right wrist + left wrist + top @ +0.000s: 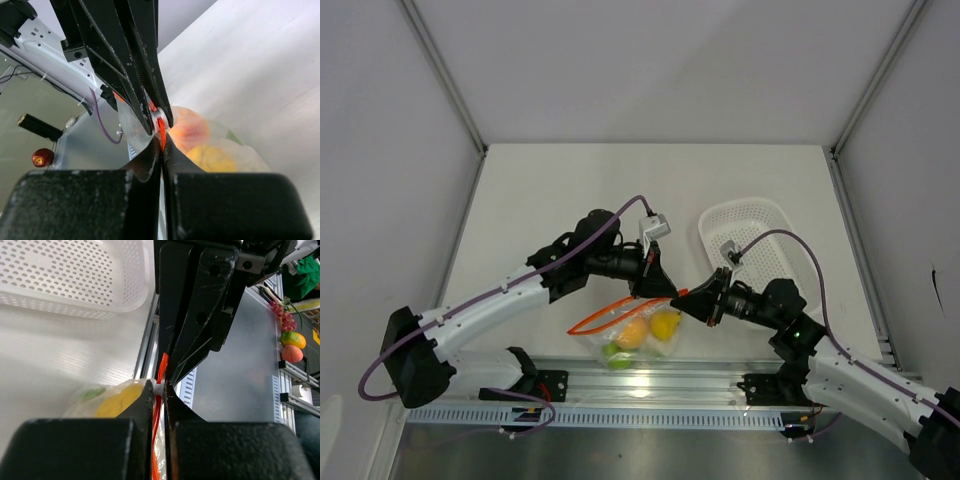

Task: Place the food in the zip-top bag and seal the zipper
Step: Zip the zipper food storage bag at the center of the board.

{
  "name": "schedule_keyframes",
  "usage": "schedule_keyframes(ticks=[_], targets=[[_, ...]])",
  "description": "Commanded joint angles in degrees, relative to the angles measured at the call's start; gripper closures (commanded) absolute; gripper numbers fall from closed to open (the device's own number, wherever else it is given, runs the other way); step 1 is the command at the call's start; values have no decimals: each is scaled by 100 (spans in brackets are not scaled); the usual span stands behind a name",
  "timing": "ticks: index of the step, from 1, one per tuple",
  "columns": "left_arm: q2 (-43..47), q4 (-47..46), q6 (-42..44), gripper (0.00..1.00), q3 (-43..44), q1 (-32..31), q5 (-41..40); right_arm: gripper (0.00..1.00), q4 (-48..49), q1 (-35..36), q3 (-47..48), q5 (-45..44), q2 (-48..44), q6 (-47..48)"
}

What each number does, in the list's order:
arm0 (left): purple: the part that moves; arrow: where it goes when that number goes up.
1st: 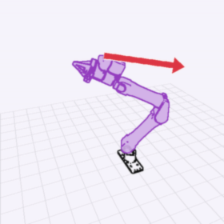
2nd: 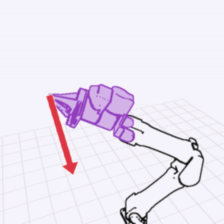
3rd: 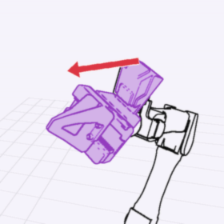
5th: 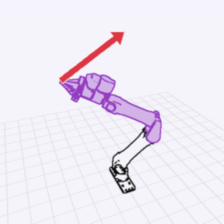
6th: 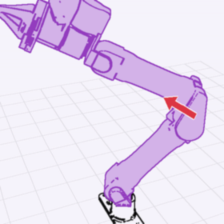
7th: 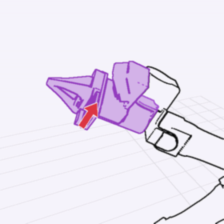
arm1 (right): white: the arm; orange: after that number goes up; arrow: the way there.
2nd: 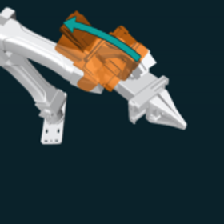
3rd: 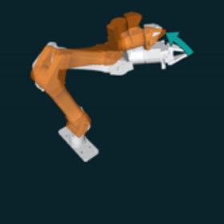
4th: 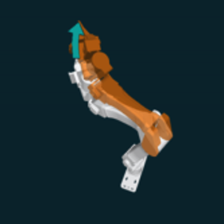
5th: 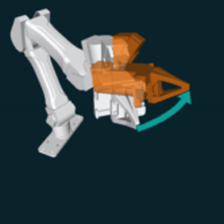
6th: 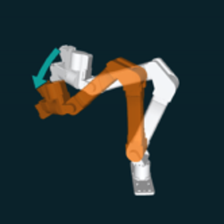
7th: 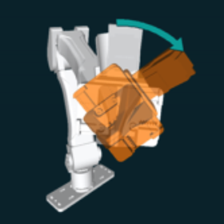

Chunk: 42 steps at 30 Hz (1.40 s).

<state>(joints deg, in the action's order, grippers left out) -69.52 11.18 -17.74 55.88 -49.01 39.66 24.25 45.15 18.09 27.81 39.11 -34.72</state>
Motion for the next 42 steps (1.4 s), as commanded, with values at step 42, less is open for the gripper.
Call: schedule_keyframes(ticks=[42], targets=[[4534, 3619, -1908, 100, -1316, -12, -2752, 100, -1291, -463, 19, -2377, -1117, -457]])
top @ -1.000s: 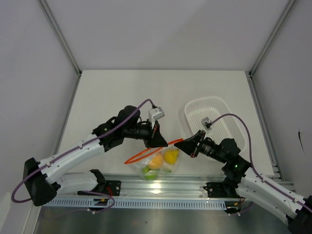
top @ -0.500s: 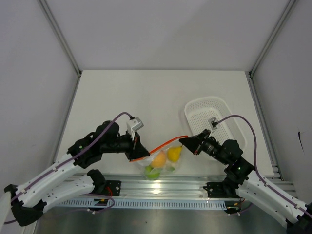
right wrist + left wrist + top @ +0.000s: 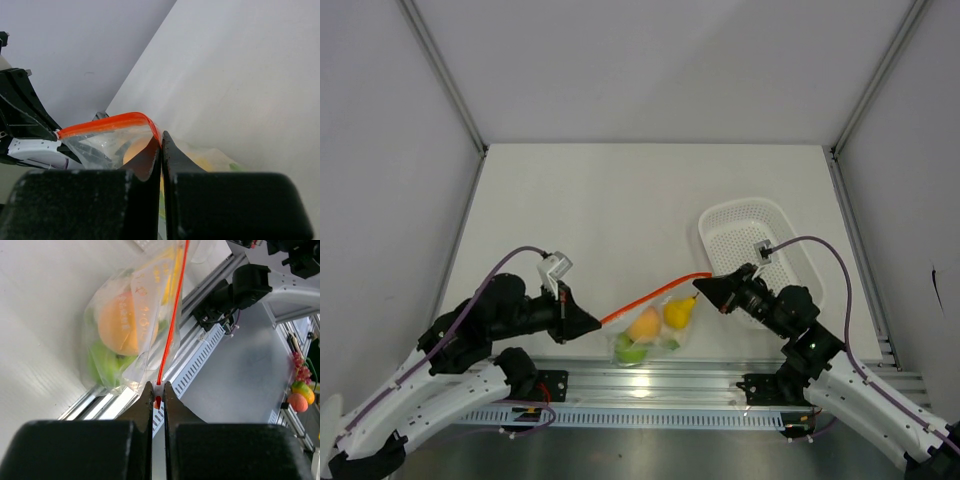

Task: Place the food in the zip-top bag and seal the zipper
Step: Zip the zipper food storage bag at the center of the board, then place the zipper food storage bag at the center of the board.

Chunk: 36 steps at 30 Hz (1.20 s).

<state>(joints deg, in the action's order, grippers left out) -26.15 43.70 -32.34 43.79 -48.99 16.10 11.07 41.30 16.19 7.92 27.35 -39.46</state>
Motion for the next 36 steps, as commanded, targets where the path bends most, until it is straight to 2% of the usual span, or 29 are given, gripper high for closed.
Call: schedule_keyframes(ticks=[1, 4, 5, 6, 9, 10, 11, 12, 17, 21, 25, 26, 28, 31, 34, 35, 36], targets=[[250, 471, -492, 99, -142, -14, -510, 100, 9, -87, 279, -388, 103, 26], [461, 656, -703, 99, -82, -14, -1028, 100, 184, -87, 350, -327, 401, 35], [523, 805, -826, 93, -38, -14, -1212, 100, 263, -78, 420, -309, 524, 26], [689, 859, -896, 68, 15, -14, -1545, 100, 342, -87, 481, -309, 665, 26], [944, 745, -906, 40, 68, -14, -1820, 100, 764, -87, 901, -291, 1542, 70], [1058, 710, -889, 16, 120, -14, -1951, 100, 939, -87, 1095, -239, 1858, 122], [1086, 701, -836, 11, 208, -14, -2022, 100, 967, -87, 1315, -230, 2488, 158], [1103, 701, -792, 1, 296, -14, -2084, 100, 993, -87, 1804, -221, 2807, 167], [1156, 614, -695, 0, 552, -14, -1988, 100, 1002, -341, 3380, 86, 4949, 176], [1305, 455, -809, 1, 447, -14, -1654, 100, 669, -526, 4575, 113, 6128, 193], [1402, 376, -1037, 1, 244, -14, -1241, 100, -226, -754, 5762, 192, 7247, 228], [1437, 376, -1064, 1, 209, -14, -1154, 100, -507, -781, 6304, 175, 7484, 272], [1490, 376, -1108, 0, 139, -14, -1109, 100, -1068, -790, 6764, 183, 8054, 430], [1560, 376, -1117, 1, 130, -14, -1091, 99, -1353, -781, 7196, 279, 8504, 466], [1569, 376, -1134, 1, 130, -14, -1065, 79, -1502, -667, 7504, 289, 8777, 579], [1569, 367, -1143, 0, 130, -14, -1056, 58, -1581, -623, 7609, 271, 8839, 624], [1569, 358, -1143, 0, 130, -5, -1021, 48, -1738, -545, 7810, 236, 8883, 685]])
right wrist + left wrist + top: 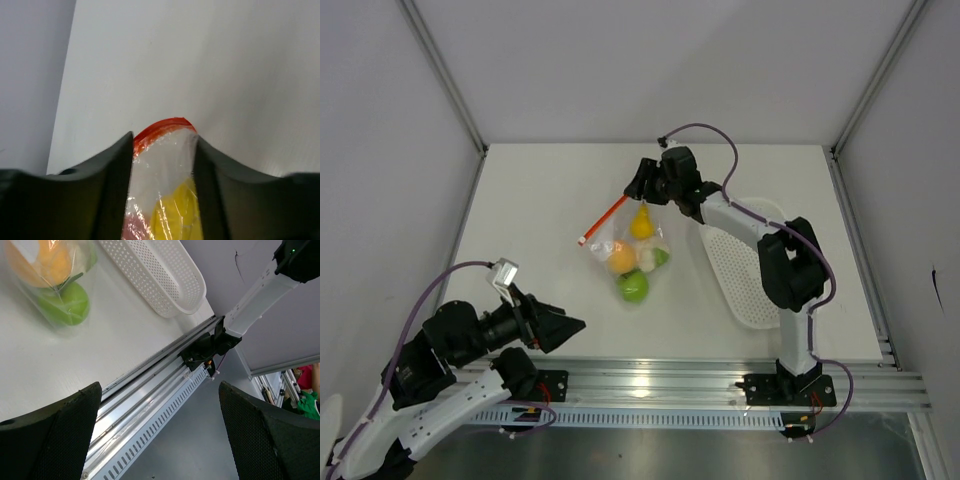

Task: Place the food in the zip-top bag and seal the zipper
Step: Place the zipper food storage bag at the center of the board.

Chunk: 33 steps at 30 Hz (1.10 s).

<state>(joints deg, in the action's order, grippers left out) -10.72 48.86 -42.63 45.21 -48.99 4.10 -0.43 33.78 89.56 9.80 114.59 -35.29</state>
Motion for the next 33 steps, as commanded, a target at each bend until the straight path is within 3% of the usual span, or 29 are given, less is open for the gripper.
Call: schedule_keyframes(ticks=[1, 2, 4, 11, 14, 19, 21, 28, 33], targets=[[17, -158, -114, 1, -12, -14, 179, 40, -695, 251, 553, -135, 187, 381], [9, -140, -114, 0, -21, -14, 170, 19, -783, 278, 606, -293, 135, 452], [9, -61, -166, 1, -21, -14, 65, 1, -941, 339, 563, -645, -49, 549], [-44, -148, -342, 1, -214, -14, -23, 1, -1705, 463, -130, -2087, -1611, 1068], [-167, -421, -351, 1, -346, -14, 73, 1, -1707, 463, -955, -2385, -2463, 1024], [-404, -807, -325, 0, -504, -14, 232, 1, -1654, 358, -2317, -2440, -3485, 962], [-492, -878, -316, 1, -539, -23, 293, 1, -1566, 340, -2600, -2054, -3749, 945], [-493, -1115, -298, 1, -628, -14, 495, 0, -1172, 664, -3199, -2036, -3305, 918], [-238, -818, -298, 0, -505, -14, 417, 1, -1240, 1445, -2183, -2184, -2065, 1015]])
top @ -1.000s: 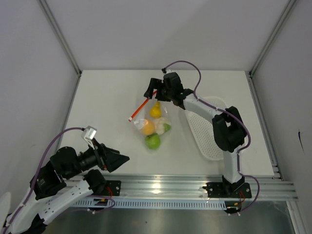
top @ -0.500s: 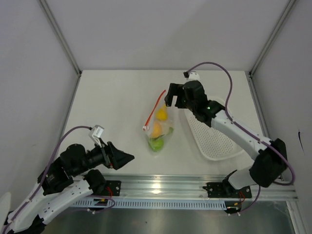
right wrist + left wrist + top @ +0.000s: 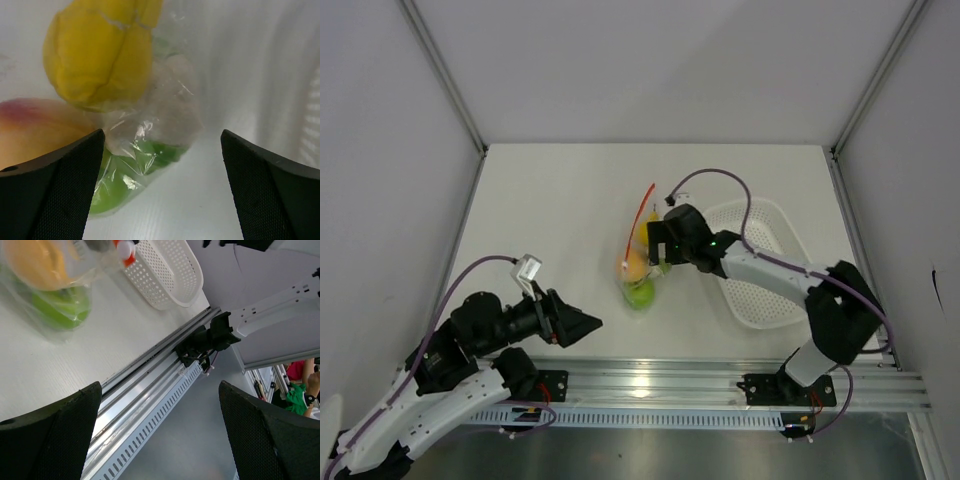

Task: Place the food in the zip-top bag and seal the zipper
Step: Place the zipper food storage bag at the center of the board, then reset both arms

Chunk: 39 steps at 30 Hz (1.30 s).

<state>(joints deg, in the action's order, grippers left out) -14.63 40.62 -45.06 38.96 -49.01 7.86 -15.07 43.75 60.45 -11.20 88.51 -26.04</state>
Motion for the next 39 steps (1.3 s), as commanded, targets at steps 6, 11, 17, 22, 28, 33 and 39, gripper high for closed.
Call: schedule_keyframes(ticks=[6, 11, 17, 22, 28, 33, 39], targets=[[566, 595, -108, 1, 340, -12, -206, 1, 154, 1065, 2215, 109, 2186, -41], [795, 798, -223, 1, 384, -12, -241, 1, -523, 1382, 3447, -426, 2900, -41], [804, 772, -240, 1, 288, -12, -223, 1, -699, 1356, 2906, -1006, 2198, -24], [681, 465, -275, 0, 51, -20, -83, 1, -489, 1294, 1701, -1165, 813, -120], [514, -106, -389, 1, -274, -12, 172, 0, -593, 1312, 138, -1525, -596, -691], [330, -476, -434, 1, -459, -12, 304, 1, -471, 1391, -936, -1385, -1957, -1324], [163, -1143, -618, 0, -968, -12, 638, 0, -1530, 1970, -1544, -2305, -2742, -2122]])
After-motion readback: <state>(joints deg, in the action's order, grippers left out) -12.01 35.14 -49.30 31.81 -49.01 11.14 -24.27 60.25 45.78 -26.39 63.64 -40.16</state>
